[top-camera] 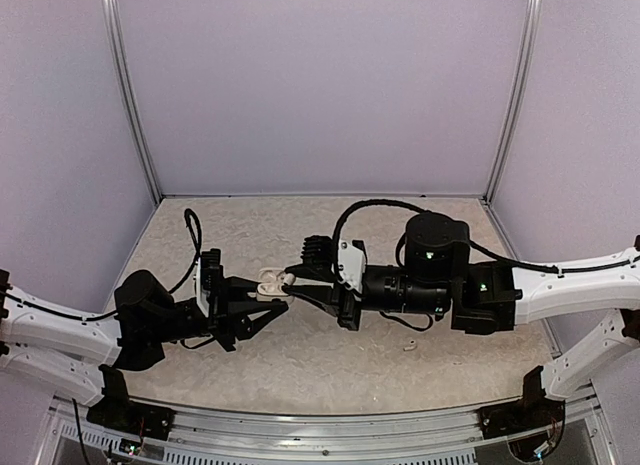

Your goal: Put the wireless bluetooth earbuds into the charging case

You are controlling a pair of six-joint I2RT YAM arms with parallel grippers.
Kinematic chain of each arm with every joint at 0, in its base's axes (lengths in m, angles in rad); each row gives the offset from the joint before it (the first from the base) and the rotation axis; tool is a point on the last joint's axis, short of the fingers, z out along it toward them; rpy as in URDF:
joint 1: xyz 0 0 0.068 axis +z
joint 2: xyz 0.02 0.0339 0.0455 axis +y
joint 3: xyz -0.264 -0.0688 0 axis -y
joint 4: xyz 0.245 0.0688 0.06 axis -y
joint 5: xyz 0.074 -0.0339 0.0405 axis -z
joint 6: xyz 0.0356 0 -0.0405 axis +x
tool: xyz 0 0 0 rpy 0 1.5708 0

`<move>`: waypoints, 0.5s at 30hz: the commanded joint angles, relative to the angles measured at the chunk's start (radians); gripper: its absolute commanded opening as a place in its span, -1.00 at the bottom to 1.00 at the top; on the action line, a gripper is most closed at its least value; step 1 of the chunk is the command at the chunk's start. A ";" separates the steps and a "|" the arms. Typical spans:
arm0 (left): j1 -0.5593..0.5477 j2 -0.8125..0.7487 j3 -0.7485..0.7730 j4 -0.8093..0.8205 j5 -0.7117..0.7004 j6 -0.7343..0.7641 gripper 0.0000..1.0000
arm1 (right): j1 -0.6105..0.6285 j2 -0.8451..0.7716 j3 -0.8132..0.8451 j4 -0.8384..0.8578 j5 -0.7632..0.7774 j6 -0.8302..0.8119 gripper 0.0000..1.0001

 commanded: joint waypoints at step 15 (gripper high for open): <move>-0.005 -0.020 0.008 0.086 0.023 -0.001 -0.83 | 0.000 0.018 0.012 -0.045 0.027 0.020 -0.33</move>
